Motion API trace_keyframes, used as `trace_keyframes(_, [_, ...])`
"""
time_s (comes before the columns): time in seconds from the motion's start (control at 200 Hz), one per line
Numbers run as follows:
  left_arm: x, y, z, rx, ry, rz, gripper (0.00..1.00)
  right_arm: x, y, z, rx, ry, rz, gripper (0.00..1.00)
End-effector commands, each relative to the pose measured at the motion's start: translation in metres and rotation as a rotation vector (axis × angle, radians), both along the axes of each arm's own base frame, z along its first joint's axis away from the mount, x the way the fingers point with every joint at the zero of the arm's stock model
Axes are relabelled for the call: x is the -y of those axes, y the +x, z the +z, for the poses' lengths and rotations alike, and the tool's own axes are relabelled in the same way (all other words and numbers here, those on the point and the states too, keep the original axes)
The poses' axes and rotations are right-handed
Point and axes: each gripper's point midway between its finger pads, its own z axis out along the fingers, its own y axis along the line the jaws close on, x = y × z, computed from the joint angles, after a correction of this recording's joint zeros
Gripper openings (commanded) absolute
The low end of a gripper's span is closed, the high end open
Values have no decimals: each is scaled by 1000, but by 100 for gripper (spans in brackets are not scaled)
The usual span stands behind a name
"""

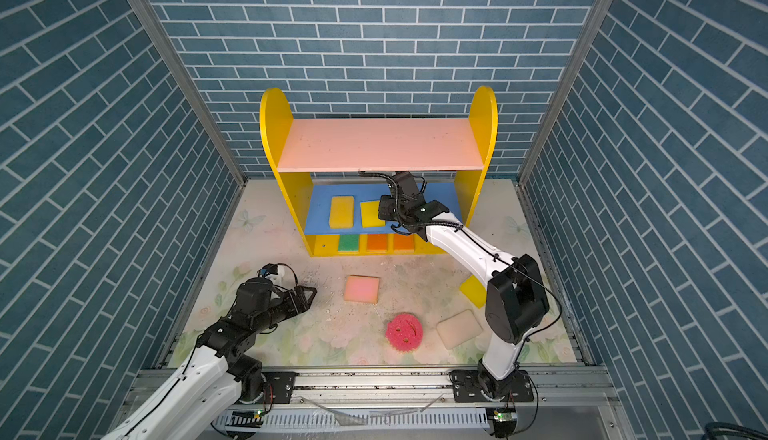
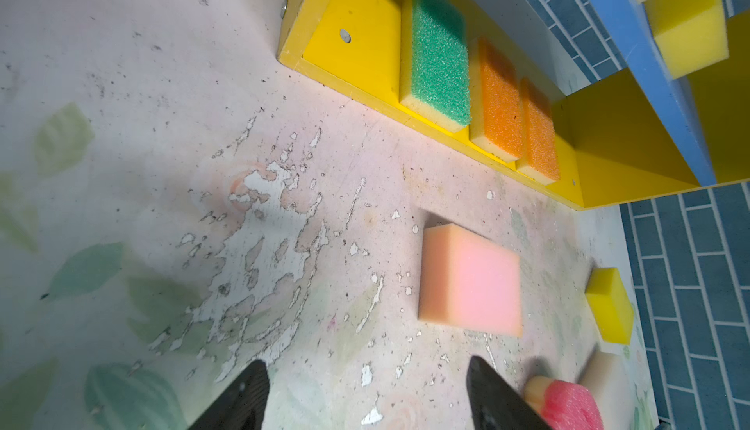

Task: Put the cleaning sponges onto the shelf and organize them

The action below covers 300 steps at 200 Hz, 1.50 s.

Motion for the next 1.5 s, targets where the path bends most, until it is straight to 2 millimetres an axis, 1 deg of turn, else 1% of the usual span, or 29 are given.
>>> trace_keyframes(0.0, [0,-1,3,10,-8,0,78,-3,-14,11,-3,93,0,25])
trace_keyframes(0.075, [-1,-1,2,11,-5,3,78,-6,-23,5,-27,115,12,10])
trace_keyframes(0.12, [-1,-2,2,9,-3,3,78,-9,-28,3,-41,125,22,3])
trace_keyframes(0.155, [-1,-2,2,7,-4,2,78,-11,-33,1,-51,130,29,0])
trace_keyframes(0.29, [0,-1,1,4,-5,2,78,-21,-44,-6,-75,156,55,0])
trace_keyframes(0.525, [1,0,-1,0,-7,0,78,-34,-45,-26,-129,163,72,0])
trace_keyframes(0.91, [1,3,0,0,4,-4,78,-44,-35,-39,-143,155,71,0])
trace_keyframes(0.945, [1,3,0,-1,4,-3,78,-48,-37,-39,-156,164,94,0])
trace_keyframes(1.2, [1,3,0,-2,6,-4,78,-49,-27,-39,-147,164,86,0])
trace_keyframes(1.355, [1,4,1,-1,8,-5,78,-47,-22,-44,-151,160,75,0])
trace_keyframes(1.495, [1,3,-1,-5,11,-5,78,-50,-19,-48,-155,163,79,0])
